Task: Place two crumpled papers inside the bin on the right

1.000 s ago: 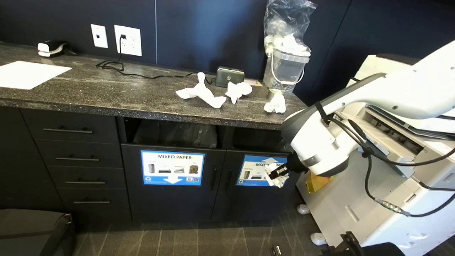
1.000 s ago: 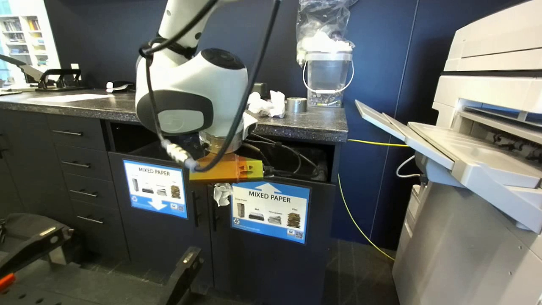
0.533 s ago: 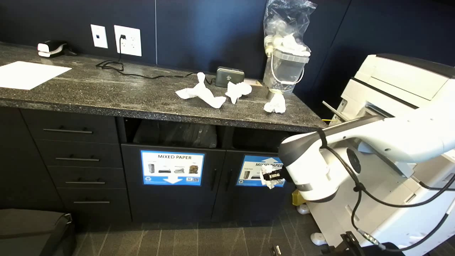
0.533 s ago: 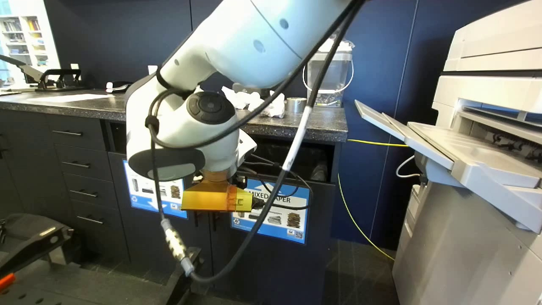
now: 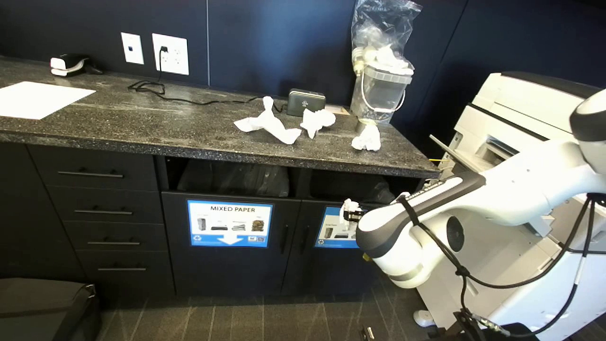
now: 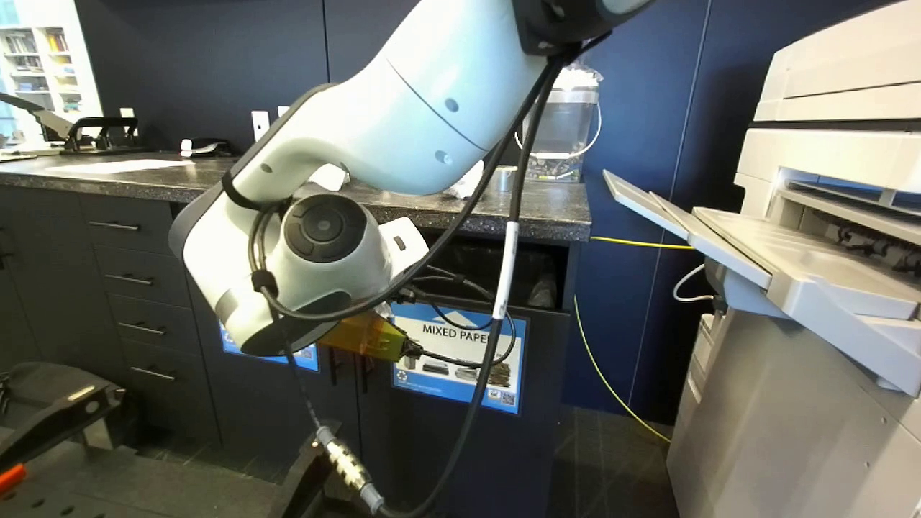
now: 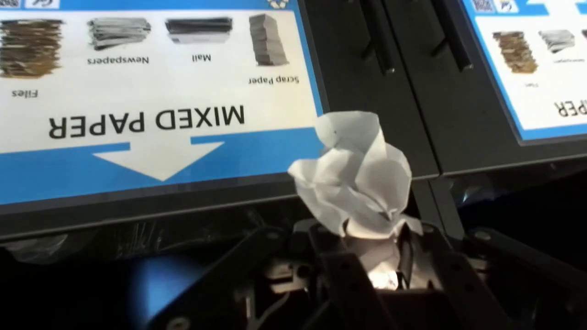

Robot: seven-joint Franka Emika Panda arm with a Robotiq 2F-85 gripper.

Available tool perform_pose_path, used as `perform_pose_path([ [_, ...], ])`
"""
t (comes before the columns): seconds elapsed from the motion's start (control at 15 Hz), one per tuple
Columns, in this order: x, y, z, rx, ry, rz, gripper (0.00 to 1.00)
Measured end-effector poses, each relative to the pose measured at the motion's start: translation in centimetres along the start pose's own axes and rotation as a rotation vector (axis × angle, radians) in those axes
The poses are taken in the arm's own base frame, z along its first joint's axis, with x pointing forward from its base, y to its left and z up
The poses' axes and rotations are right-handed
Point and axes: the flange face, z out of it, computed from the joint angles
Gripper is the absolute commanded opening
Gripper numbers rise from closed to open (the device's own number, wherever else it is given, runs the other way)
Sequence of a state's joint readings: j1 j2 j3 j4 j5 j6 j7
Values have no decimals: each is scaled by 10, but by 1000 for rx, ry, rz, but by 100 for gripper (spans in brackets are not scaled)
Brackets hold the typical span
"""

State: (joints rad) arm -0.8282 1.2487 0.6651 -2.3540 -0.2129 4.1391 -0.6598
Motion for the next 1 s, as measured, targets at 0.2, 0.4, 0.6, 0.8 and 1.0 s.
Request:
perform_pose_path([
  [0.2,7,-1,12,-21,83,43,10],
  [0.4,20,14,31,-50,130,93,10],
  [0.6,32,31,50,-83,178,141,10],
  [0.8,37,44,70,-106,213,189,10],
  [1.0,40,51,92,-119,231,218,10],
])
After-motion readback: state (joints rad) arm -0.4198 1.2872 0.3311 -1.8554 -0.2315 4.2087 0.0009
